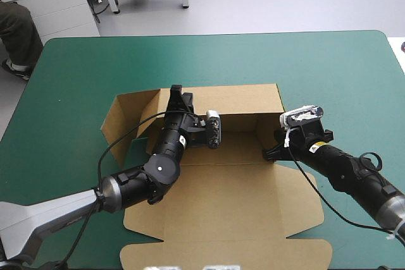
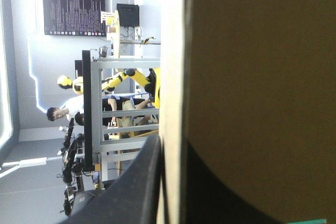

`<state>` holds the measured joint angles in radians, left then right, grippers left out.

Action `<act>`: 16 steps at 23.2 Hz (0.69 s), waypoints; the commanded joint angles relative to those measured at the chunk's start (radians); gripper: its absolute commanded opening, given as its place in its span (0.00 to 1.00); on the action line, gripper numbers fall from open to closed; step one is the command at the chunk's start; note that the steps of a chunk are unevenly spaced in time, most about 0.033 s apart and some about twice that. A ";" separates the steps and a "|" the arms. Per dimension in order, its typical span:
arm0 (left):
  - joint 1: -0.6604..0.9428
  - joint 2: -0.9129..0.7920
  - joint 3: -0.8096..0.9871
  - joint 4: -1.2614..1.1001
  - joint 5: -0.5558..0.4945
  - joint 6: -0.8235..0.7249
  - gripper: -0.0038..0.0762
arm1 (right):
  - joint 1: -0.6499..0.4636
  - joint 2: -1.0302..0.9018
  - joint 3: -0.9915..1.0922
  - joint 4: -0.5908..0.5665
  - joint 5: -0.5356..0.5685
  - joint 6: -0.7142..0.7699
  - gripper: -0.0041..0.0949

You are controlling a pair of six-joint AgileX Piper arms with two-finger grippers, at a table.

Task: Fold the box

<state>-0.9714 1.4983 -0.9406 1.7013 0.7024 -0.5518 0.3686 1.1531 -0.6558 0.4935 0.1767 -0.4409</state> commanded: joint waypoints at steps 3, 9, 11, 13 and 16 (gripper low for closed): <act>-0.007 -0.034 -0.029 0.101 0.014 -0.077 0.45 | 0.003 -0.012 -0.027 0.010 -0.043 -0.004 0.03; -0.094 -0.034 -0.029 0.101 0.145 -0.079 0.62 | 0.003 0.027 -0.050 0.036 -0.144 0.002 0.03; -0.131 -0.034 -0.029 0.101 0.191 -0.079 0.62 | 0.003 0.075 -0.093 0.036 -0.150 0.001 0.03; -0.157 -0.034 -0.029 0.101 0.227 -0.079 0.62 | 0.003 0.108 -0.128 0.036 -0.165 0.007 0.03; -0.198 -0.034 -0.029 0.101 0.280 -0.087 0.62 | -0.007 0.160 -0.191 0.036 -0.177 0.036 0.03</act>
<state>-1.1321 1.4983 -0.9406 1.7010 0.8850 -0.6173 0.3694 1.2974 -0.7610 0.5099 0.0955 -0.4363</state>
